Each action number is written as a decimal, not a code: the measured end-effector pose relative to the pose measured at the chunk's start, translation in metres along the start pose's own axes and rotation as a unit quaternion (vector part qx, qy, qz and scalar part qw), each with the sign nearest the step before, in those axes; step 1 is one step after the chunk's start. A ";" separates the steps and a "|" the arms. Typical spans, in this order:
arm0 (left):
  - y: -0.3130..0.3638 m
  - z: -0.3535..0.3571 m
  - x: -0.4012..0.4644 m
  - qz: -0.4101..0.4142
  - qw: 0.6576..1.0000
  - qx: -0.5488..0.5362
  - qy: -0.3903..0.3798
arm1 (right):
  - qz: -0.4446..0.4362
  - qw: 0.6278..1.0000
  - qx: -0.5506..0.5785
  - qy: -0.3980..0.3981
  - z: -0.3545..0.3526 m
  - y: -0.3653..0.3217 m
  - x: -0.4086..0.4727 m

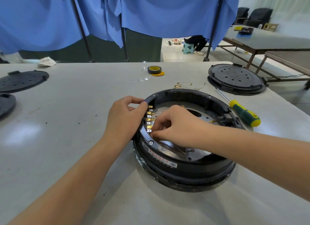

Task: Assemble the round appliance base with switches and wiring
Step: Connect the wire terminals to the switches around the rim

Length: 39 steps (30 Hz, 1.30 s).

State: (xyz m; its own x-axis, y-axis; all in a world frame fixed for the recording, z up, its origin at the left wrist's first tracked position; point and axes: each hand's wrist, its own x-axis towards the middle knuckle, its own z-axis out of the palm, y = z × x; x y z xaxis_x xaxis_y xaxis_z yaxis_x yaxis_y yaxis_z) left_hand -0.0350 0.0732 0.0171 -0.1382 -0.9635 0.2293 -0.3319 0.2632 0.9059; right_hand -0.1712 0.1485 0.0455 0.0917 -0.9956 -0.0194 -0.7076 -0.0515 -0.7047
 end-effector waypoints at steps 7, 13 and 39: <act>0.001 0.001 0.001 -0.006 1.000 -0.005 -0.002 | 0.000 1.000 0.023 -0.003 0.001 0.000 0.001; -0.001 0.002 0.001 0.002 1.000 0.000 -0.003 | -0.016 1.000 0.017 0.002 0.001 0.000 0.003; 0.001 -0.006 0.004 -0.010 0.999 0.015 -0.038 | 0.013 0.949 0.058 0.309 -0.075 0.052 -0.039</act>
State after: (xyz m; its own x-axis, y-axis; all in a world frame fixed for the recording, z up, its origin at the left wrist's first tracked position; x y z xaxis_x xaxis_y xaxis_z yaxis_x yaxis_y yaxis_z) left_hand -0.0302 0.0690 0.0213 -0.2019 -0.9621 0.1831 -0.3631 0.2472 0.8983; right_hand -0.2644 0.1782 0.0630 -0.3783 -0.8545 0.3559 -0.6190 -0.0524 -0.7836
